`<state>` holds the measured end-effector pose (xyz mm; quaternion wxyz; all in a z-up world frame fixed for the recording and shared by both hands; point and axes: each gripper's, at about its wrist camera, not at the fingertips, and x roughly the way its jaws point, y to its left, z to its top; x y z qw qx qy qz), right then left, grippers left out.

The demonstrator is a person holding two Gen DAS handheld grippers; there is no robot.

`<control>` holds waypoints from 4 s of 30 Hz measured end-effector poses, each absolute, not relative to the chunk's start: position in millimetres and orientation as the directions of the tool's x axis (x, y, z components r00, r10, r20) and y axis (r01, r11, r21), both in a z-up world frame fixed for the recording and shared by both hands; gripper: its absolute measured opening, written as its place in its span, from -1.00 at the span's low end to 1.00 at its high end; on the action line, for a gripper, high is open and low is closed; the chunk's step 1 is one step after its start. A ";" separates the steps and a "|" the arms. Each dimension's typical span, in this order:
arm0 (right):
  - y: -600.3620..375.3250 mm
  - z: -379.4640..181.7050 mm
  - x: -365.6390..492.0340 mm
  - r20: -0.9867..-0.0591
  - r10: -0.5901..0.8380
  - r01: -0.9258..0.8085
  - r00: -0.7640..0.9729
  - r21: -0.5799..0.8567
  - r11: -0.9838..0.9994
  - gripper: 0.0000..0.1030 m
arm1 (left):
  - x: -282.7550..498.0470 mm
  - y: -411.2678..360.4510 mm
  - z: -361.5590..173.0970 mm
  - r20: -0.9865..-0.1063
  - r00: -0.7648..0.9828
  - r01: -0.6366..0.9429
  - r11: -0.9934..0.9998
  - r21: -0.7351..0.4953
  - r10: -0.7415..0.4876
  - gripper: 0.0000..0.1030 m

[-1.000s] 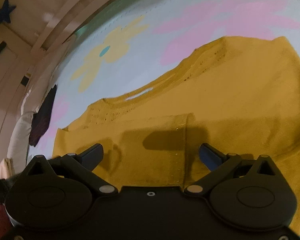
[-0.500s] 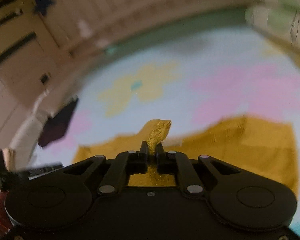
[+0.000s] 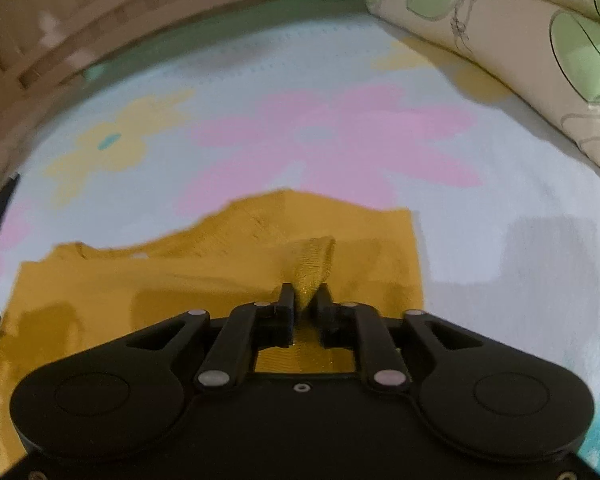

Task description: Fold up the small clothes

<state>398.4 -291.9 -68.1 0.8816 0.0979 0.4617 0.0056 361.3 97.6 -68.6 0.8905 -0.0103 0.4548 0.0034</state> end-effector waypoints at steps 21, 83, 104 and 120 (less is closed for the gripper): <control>-330.8 -71.8 369.0 -0.837 0.104 0.128 0.538 0.203 0.971 0.99 | 334.7 113.5 -74.7 -0.844 0.532 0.035 0.997 -0.063 -0.072 0.82; -295.0 -60.7 136.3 -0.831 0.344 0.036 0.436 0.398 0.917 -0.62 | 127.4 109.7 -67.0 -0.833 0.486 0.148 0.964 -0.221 -0.265 0.82; -270.8 -37.3 153.4 -0.730 0.427 -0.036 0.533 0.485 0.874 -0.02 | 127.8 119.9 -64.1 -0.813 0.494 0.118 0.950 -0.289 -0.308 0.82; -202.5 -44.5 143.2 -0.789 0.366 -0.185 0.493 0.316 0.930 0.40 | 132.3 101.3 -70.1 -0.819 0.493 0.140 0.956 -0.259 -0.294 0.82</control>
